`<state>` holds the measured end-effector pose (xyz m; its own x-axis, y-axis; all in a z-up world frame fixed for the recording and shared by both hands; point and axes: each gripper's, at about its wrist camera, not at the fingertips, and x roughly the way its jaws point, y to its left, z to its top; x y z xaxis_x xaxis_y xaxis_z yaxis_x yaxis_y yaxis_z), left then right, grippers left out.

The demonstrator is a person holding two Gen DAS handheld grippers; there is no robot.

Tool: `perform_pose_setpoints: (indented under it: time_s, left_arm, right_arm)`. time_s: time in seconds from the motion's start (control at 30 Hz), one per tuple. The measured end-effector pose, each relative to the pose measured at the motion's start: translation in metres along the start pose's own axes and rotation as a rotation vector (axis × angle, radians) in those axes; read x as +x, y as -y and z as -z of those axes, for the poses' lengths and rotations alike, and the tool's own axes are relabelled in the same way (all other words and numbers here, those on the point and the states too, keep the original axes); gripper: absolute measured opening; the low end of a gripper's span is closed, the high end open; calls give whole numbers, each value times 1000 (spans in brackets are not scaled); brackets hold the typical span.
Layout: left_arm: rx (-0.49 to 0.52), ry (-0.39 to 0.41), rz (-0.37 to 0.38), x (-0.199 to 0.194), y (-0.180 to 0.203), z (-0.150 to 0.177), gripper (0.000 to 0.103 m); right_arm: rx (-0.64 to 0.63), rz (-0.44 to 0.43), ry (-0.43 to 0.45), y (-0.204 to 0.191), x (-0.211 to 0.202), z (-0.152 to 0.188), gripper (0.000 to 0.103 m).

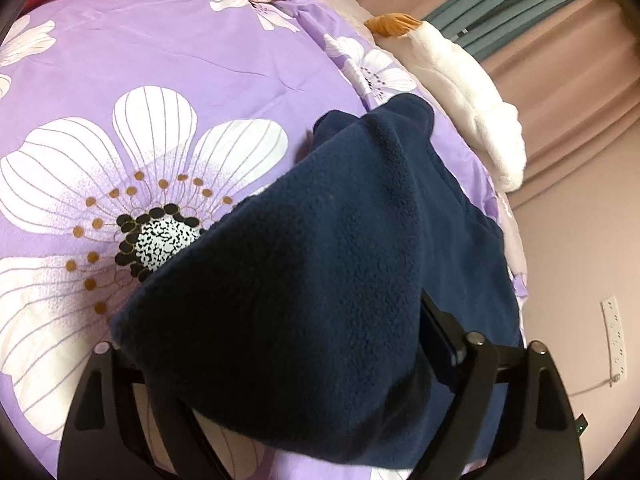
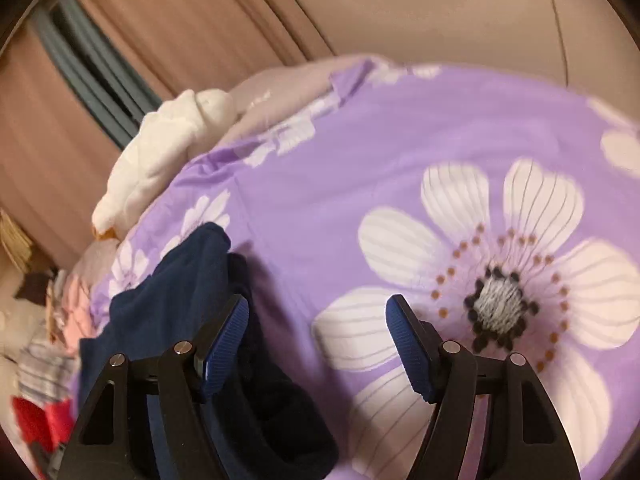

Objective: Fold large clothes

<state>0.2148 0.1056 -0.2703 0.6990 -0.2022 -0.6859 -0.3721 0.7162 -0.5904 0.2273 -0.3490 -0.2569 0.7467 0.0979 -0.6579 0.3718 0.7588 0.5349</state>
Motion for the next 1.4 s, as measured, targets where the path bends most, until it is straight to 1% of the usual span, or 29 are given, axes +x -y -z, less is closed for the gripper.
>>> perform_pose_setpoints:
  time_s: [0.07, 0.13, 0.2, 0.23, 0.27, 0.3, 0.37, 0.43, 0.5, 0.53, 0.6, 0.67, 0.73, 0.8, 0.87, 0.9, 1.0, 1.03, 1.1, 1.13, 1.17, 1.2, 1.23, 1.27, 1.3, 1.33, 1.4]
  left_arm:
    - [-6, 15, -4, 4, -2, -1, 96]
    - [-4, 43, -5, 8, -1, -3, 99]
    - [13, 70, -17, 11, 2, -3, 98]
    - [26, 90, -28, 11, 6, -2, 96]
    - [39, 103, -33, 10, 8, -2, 90]
    - [63, 119, -40, 9, 12, -1, 86]
    - [132, 163, -80, 5, 25, 3, 73]
    - [235, 216, -145, 0, 44, 10, 68]
    - [323, 264, -195, -5, 60, 17, 65]
    - [350, 288, -208, -7, 66, 19, 63]
    - [382, 339, -204, -16, 74, 23, 60]
    - [468, 405, -215, -25, 92, 30, 58]
    - [562, 474, -230, -33, 112, 45, 57]
    - [626, 515, -218, -42, 130, 56, 54]
    - [667, 535, -180, -51, 148, 67, 50]
    - [672, 537, -139, -58, 159, 72, 49]
    - [684, 513, -15, -70, 189, 82, 45]
    - [702, 492, 24, -71, 203, 87, 44]
    - [752, 473, 54, -65, 224, 98, 42]
    - [771, 475, 43, -59, 230, 103, 38]
    - [783, 462, 9, -51, 233, 107, 37]
    - [773, 438, -19, -44, 230, 109, 37]
    - [756, 430, -27, -41, 226, 109, 39]
    - [724, 440, -35, -42, 215, 108, 43]
    - [691, 464, -42, -44, 206, 108, 44]
    - [640, 489, -64, -48, 191, 100, 48]
    - [593, 477, -108, -50, 179, 90, 50]
  right_arm:
    - [0, 16, -47, -3, 13, 1, 71]
    - [-3, 28, -55, 0, 14, 5, 71]
    - [-2, 38, -59, 1, 14, 6, 71]
    - [-3, 37, -61, 2, 9, 7, 71]
    - [-10, 33, -61, 1, 7, 6, 71]
    - [-21, 33, -57, -1, 6, 6, 71]
    - [-56, 52, -37, -5, 3, 4, 71]
    - [-94, 86, -5, -10, 2, 3, 71]
    - [-103, 120, -5, -12, 6, 3, 71]
    - [-97, 117, -14, -12, 8, 4, 71]
    - [-72, 89, -42, -10, 11, 4, 71]
    - [-49, 74, -53, -6, 10, 2, 71]
    - [-29, 65, -47, -1, 6, -1, 71]
    - [-18, 59, -41, 3, 1, -4, 71]
    - [-2, 52, -27, 8, -4, -7, 71]
    - [11, 50, -19, 12, -7, -10, 71]
    - [68, 38, -4, 25, -13, -15, 71]
    - [96, 30, -3, 32, -15, -16, 71]
    - [147, 5, -7, 42, -18, -19, 71]
    - [176, -19, -10, 47, -20, -20, 71]
    - [194, -34, -12, 50, -22, -21, 71]
    - [212, -48, -16, 54, -23, -21, 71]
    - [227, -56, -17, 58, -24, -22, 71]
    - [239, -60, -19, 61, -24, -22, 71]
    - [245, -63, -21, 63, -24, -23, 71]
    - [252, -65, -26, 65, -23, -24, 71]
    - [254, -67, -38, 66, -20, -26, 71]
